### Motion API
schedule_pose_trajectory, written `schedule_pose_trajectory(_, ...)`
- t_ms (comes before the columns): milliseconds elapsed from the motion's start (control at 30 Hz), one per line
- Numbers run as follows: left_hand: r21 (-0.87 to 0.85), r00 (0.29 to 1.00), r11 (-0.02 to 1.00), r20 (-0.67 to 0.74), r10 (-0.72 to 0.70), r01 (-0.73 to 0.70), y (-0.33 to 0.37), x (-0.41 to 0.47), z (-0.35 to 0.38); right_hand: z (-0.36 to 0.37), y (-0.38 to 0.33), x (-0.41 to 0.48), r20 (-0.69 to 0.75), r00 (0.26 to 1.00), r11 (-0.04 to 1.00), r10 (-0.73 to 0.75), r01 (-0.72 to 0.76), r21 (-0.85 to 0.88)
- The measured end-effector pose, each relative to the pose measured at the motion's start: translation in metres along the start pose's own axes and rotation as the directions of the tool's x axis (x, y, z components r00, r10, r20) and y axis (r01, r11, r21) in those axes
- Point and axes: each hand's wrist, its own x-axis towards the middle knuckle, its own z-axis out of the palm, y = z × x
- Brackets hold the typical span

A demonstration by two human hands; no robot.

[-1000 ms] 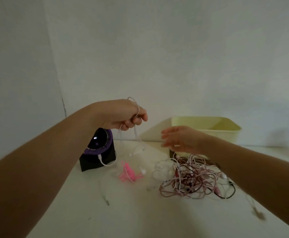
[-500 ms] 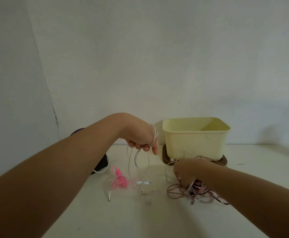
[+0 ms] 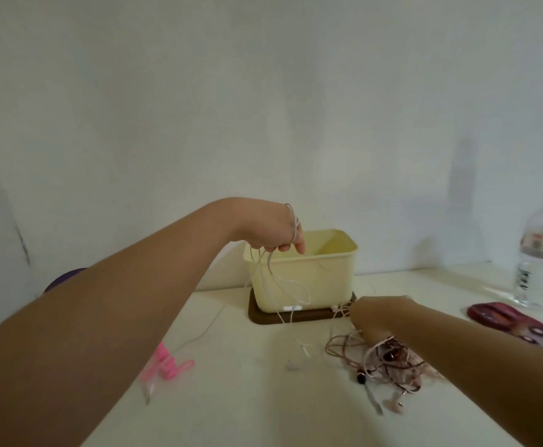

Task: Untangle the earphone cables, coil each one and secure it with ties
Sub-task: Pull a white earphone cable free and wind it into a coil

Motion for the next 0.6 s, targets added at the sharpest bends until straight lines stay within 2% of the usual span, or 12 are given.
schedule_pose_trajectory(100,-0.016,0.998,0.999,-0.052,0.031,-0.031,0.007,0.001,-0.006,-0.016,0.009,-0.014,0.011,0.999,0.996,-0.048,0.048,0.076)
schedule_pose_trajectory(133,-0.019,0.997,0.999,-0.064,0.035,-0.036,0.01,0.001,-0.01,-0.026,0.011,-0.02,-0.027,0.997,0.989,-0.065,0.068,0.129)
schedule_pose_trajectory(200,-0.021,0.996,0.999,-0.084,0.035,-0.036,0.013,-0.002,-0.017,-0.052,0.017,-0.03,-0.212,0.972,0.942,-0.098,0.16,0.296)
schedule_pose_trajectory(233,-0.017,0.995,0.999,-0.094,0.031,-0.033,0.014,-0.004,-0.02,-0.066,0.018,-0.037,-0.325,0.941,0.885,-0.095,0.229,0.405)
schedule_pose_trajectory(267,-0.009,0.994,1.0,-0.106,0.025,-0.026,0.015,-0.006,-0.024,-0.08,0.019,-0.042,-0.419,0.905,0.779,-0.081,0.32,0.539)
schedule_pose_trajectory(333,0.008,0.989,1.0,-0.146,0.025,-0.024,0.015,-0.01,-0.032,-0.107,0.015,-0.056,-0.518,0.85,0.429,-0.099,0.506,0.748)
schedule_pose_trajectory(367,0.013,0.983,0.999,-0.181,0.039,-0.037,0.015,-0.013,-0.035,-0.121,0.01,-0.065,-0.549,0.823,0.264,-0.144,0.567,0.78)
schedule_pose_trajectory(433,-0.003,0.959,0.996,-0.269,0.084,-0.088,0.013,-0.018,-0.042,-0.143,0.001,-0.077,-0.597,0.766,0.069,-0.239,0.627,0.776)
schedule_pose_trajectory(533,-0.087,0.904,0.98,-0.407,0.128,-0.179,0.009,-0.027,-0.051,-0.161,-0.007,-0.082,-0.642,0.728,-0.053,-0.241,0.651,0.758)
schedule_pose_trajectory(600,-0.111,0.86,0.966,-0.487,0.152,-0.233,0.004,-0.035,-0.056,-0.166,-0.011,-0.08,-0.645,0.744,0.012,-0.175,0.656,0.755)
